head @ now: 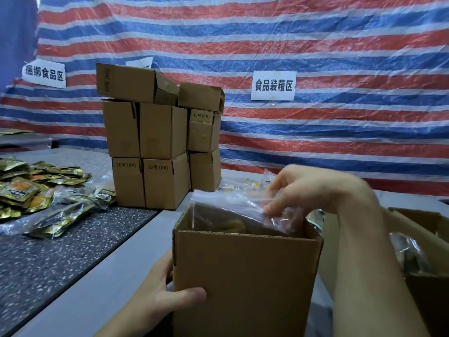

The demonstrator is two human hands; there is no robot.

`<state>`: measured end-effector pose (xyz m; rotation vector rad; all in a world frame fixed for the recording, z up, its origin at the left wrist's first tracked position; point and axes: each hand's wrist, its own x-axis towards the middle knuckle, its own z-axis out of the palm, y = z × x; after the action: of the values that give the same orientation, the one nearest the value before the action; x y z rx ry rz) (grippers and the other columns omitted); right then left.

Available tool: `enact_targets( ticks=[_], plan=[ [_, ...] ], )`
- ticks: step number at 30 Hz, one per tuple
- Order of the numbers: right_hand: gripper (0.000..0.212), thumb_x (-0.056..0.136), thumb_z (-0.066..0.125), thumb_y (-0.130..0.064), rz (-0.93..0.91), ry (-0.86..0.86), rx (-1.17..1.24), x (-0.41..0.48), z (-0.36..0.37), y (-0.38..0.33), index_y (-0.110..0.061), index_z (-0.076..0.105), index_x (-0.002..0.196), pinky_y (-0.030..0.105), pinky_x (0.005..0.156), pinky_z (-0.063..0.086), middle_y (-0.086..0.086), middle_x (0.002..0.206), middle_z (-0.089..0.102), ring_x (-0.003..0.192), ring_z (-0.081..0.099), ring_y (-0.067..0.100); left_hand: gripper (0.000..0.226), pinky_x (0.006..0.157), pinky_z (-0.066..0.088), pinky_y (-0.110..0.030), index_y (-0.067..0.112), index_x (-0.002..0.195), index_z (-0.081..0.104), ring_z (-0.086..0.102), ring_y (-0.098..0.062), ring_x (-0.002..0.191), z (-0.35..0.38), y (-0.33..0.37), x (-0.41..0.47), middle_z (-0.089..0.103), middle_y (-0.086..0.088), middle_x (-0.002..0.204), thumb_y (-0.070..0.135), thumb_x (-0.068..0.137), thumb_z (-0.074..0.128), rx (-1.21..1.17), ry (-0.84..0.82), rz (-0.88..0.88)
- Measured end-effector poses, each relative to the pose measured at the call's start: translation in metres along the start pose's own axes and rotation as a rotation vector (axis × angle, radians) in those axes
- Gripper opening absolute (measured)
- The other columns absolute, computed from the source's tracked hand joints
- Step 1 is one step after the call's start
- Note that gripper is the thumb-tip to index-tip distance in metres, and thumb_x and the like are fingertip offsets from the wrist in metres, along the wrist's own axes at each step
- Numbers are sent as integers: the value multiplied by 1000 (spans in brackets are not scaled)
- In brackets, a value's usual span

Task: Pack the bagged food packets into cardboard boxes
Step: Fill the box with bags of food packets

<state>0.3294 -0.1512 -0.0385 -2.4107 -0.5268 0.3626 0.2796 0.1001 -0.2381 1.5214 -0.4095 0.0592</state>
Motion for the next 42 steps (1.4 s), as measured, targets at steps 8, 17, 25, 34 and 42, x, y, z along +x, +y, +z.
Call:
enact_targets(
  ticks=[8, 17, 25, 34, 42],
  plan=[
    [20, 100, 60, -11, 58, -66, -85, 12, 4, -5, 0, 75, 92, 19, 49, 50, 8, 78, 76, 57, 64, 12, 73, 90, 57, -28, 40, 121, 67, 69, -25, 116, 0, -2, 0, 72, -6, 125, 52, 56, 96, 17, -13, 15],
    [14, 96, 66, -15, -36, -196, -88, 8, 2, -3, -7, 76, 93, 21, 48, 51, 8, 79, 75, 59, 65, 12, 73, 91, 56, -27, 41, 122, 65, 68, -23, 116, -1, -1, 0, 71, -4, 126, 56, 56, 94, 73, -6, 42],
    [37, 90, 65, 3, 132, -140, -274, 25, 26, -17, -25, 75, 112, 26, 74, 62, 1, 109, 73, 100, 70, 19, 77, 87, 58, -28, 49, 120, 64, 68, -21, 117, -3, -2, 1, 71, 2, 126, 62, 50, 94, 99, 42, 1],
    [33, 98, 62, -41, 156, -147, -557, 23, 33, -29, -17, 71, 118, 34, 90, 55, 3, 112, 71, 103, 66, 17, 81, 92, 55, -39, 45, 124, 63, 67, -24, 118, -4, 1, 1, 71, -2, 126, 62, 51, 94, 125, 62, 17],
    [31, 105, 51, -34, -256, 373, 78, 26, 4, -1, -17, 74, 93, 18, 59, 53, -2, 83, 76, 71, 71, 9, 68, 73, 60, -35, 30, 105, 75, 75, -31, 97, -11, -11, 9, 77, -12, 107, 45, 40, 93, 22, 242, 80]
  ],
)
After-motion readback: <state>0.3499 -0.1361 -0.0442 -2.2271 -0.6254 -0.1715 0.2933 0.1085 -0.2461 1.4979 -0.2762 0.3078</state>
